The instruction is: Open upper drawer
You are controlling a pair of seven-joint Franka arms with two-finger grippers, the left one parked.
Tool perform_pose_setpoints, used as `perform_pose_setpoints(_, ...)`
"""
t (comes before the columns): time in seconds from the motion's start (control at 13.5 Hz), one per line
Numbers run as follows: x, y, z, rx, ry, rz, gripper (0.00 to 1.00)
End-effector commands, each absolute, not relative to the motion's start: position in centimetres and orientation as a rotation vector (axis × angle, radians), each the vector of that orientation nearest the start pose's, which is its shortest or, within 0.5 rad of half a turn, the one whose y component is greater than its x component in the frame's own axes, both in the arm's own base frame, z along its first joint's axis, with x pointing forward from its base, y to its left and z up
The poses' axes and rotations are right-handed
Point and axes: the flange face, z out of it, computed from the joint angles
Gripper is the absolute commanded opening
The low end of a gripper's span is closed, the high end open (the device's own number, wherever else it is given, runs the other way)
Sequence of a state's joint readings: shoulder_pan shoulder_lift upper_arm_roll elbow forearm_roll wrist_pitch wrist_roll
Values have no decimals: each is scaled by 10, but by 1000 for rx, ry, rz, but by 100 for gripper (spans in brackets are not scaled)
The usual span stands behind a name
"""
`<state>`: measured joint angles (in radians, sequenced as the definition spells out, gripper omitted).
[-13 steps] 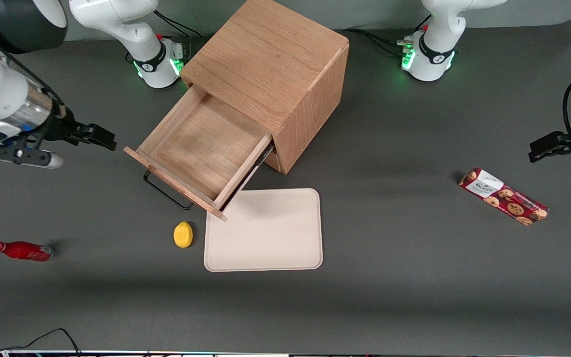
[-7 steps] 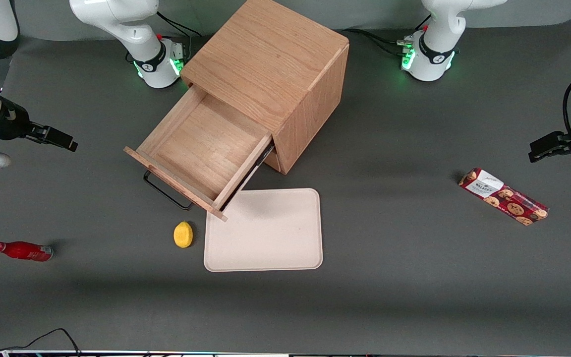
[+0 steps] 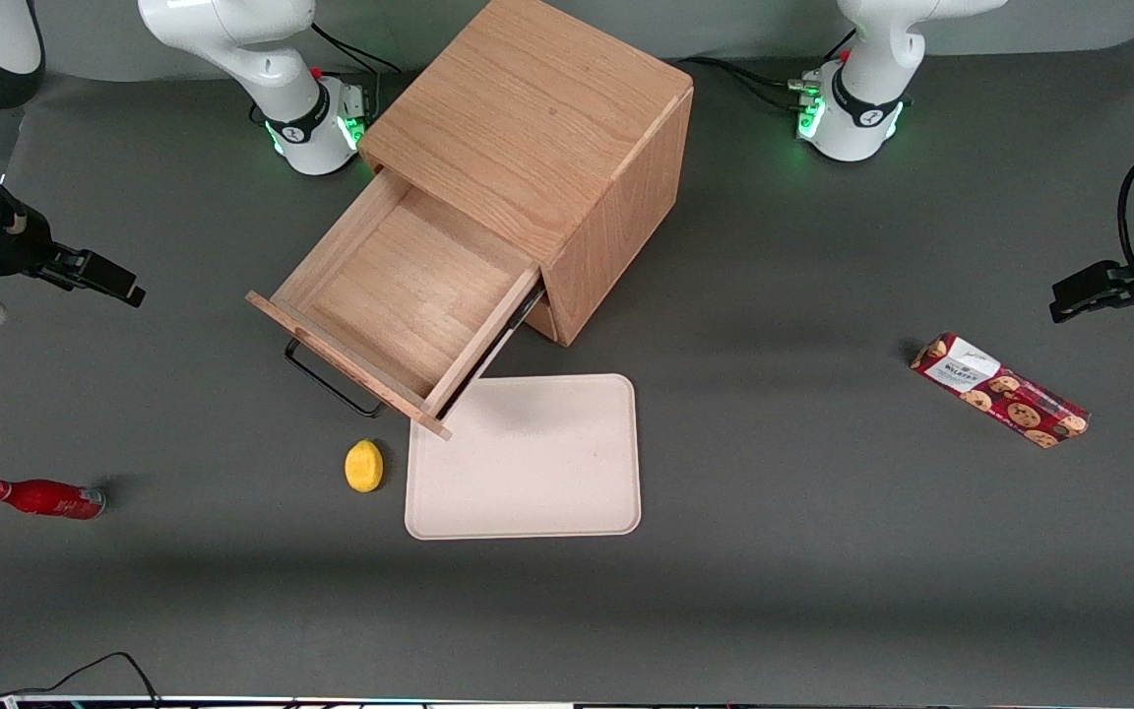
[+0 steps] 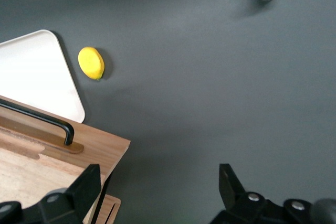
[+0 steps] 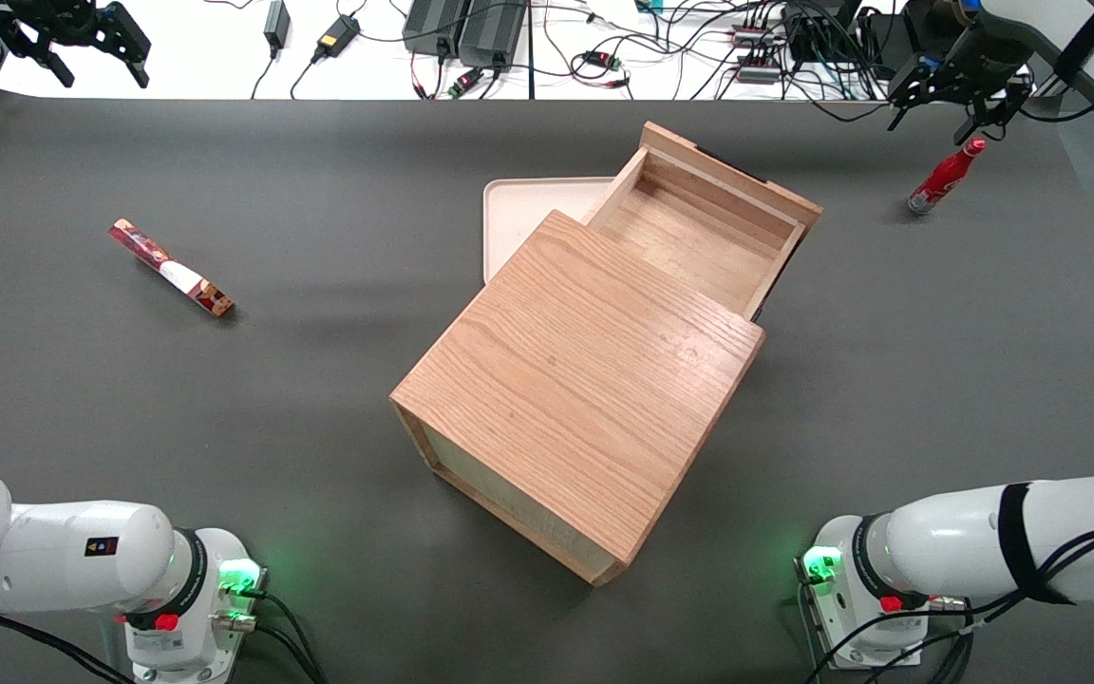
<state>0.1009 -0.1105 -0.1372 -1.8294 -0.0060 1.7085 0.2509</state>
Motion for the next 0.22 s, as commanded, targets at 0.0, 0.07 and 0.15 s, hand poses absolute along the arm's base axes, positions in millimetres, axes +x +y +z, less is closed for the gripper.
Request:
perform_pose_setpoints(0.0, 536, -29, 582, -3140, 446, -16, 100)
perform_pose_setpoints(0.07, 536, -29, 581, -3141, 446, -14, 100)
perform_pose_setpoints(0.15, 537, -28, 583, -3140, 446, -23, 100)
